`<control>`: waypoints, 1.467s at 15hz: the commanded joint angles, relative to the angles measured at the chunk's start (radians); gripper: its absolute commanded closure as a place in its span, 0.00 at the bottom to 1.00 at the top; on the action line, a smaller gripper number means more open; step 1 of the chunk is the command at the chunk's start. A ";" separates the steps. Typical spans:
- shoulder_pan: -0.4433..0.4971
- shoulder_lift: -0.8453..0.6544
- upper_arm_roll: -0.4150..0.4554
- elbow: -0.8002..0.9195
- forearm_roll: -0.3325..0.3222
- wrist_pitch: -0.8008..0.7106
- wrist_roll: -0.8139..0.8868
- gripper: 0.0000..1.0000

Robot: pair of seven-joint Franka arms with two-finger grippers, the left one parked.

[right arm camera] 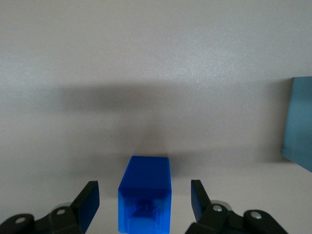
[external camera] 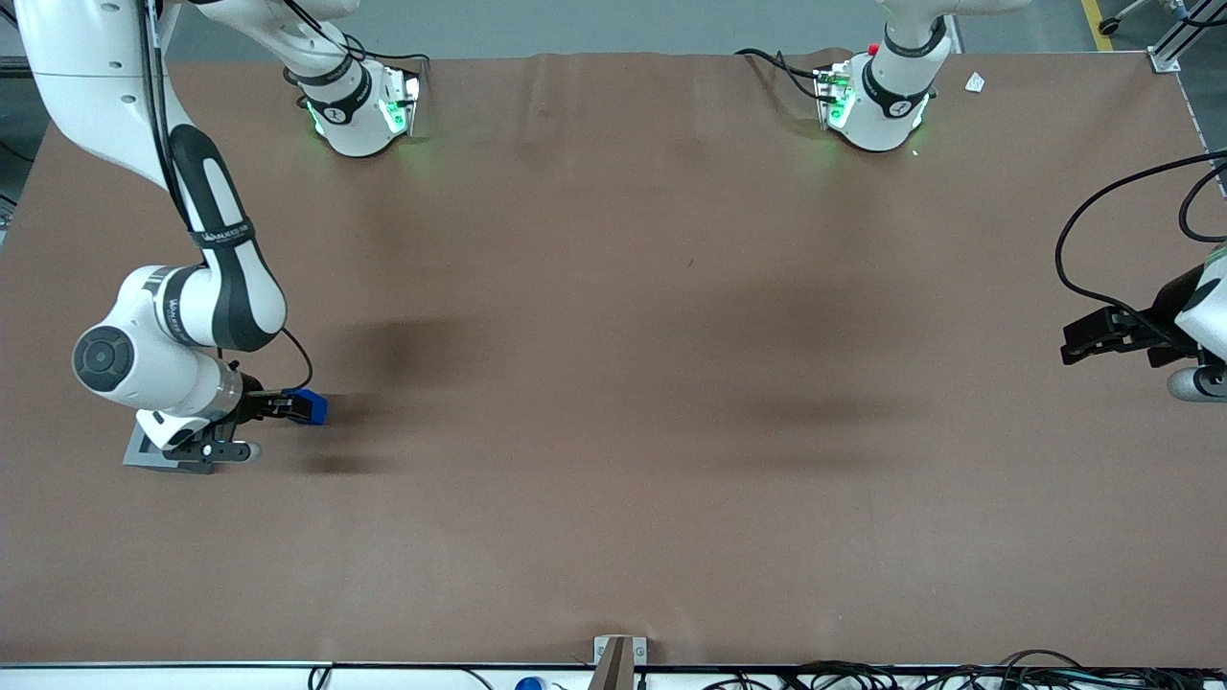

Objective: Insert blue part into gray base with right arm
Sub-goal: 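Close the right gripper on the blue block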

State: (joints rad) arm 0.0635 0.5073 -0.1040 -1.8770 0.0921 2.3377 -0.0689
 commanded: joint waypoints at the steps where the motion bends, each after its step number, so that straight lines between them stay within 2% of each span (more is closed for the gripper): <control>1: 0.010 -0.016 0.000 -0.076 0.009 0.066 0.009 0.17; 9: 0.006 -0.027 -0.002 -0.091 0.009 0.022 0.011 0.18; 14: 0.010 -0.035 -0.002 -0.087 0.009 0.008 0.060 0.27; 18: 0.009 -0.035 -0.002 -0.045 0.009 -0.057 0.057 0.43; 22: 0.010 -0.035 0.000 -0.042 0.008 -0.060 0.055 0.77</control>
State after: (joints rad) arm 0.0656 0.4969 -0.1028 -1.9044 0.0940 2.2912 -0.0261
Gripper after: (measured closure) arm 0.498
